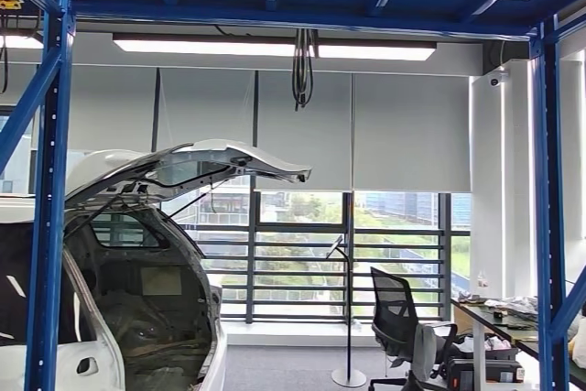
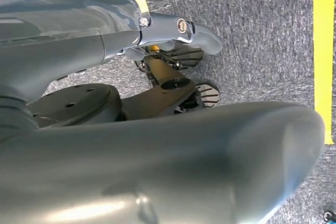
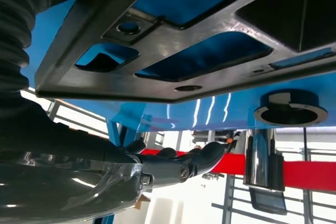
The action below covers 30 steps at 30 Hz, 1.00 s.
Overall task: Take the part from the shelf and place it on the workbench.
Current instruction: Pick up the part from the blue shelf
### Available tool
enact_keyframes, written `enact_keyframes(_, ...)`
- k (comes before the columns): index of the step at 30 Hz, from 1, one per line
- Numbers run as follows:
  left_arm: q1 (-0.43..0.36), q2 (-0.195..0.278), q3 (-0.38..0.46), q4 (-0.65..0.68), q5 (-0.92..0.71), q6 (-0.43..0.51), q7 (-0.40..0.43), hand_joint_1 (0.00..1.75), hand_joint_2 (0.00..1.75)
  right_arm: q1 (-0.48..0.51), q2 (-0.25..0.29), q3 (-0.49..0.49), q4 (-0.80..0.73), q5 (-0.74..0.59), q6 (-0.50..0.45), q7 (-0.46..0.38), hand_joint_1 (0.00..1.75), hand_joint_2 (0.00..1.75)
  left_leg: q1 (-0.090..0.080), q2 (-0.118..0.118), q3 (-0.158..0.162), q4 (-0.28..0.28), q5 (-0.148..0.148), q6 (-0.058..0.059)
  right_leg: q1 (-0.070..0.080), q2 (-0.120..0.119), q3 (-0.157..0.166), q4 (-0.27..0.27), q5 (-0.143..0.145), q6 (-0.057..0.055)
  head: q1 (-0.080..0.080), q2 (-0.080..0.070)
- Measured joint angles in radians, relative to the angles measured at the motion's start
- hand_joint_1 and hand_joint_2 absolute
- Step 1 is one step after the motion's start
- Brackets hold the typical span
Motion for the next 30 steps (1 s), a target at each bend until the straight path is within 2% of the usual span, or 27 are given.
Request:
enact_keyframes(9,-0.013,-0.013,0.0,0.0,-0.015,0.002,0.001,0.0,0.0,-0.047,0.029,0.032,0.097,0.006,-0.005,-0.054,0.0,1.75,0.0,0.0,0.0,0.0,0.0,0.0,0.0,0.0,0.0,0.0,0.0,0.0,0.0,0.0)
enact_keyframes(20,-0.036,-0.031,0.0,0.0,-0.04,0.011,0.0,0.0,0.0,-0.108,0.156,0.134,0.164,-0.012,0.003,-0.152,0.0,1.75,0.0,0.001,0.0,0.0,0.0,-0.001,0.0,0.002,-0.001,0.001,0.0,0.0,0.0,0.0)
enact_keyframes(24,-0.041,-0.037,0.0,0.0,-0.045,0.011,0.0,0.0,0.0,-0.119,0.187,0.163,0.184,-0.041,0.019,-0.163,1.75,1.75,0.0,0.001,0.0,0.0,0.0,-0.001,0.0,0.002,-0.001,0.001,0.0,0.0,0.0,0.0)
enact_keyframes(30,-0.041,-0.041,0.0,0.0,-0.046,0.011,-0.004,0.0,0.0,-0.136,0.203,0.182,0.225,-0.089,0.064,-0.166,1.75,1.75,0.0,0.001,0.0,0.0,0.0,-0.001,0.0,0.002,-0.001,0.001,0.0,0.0,0.0,0.0)
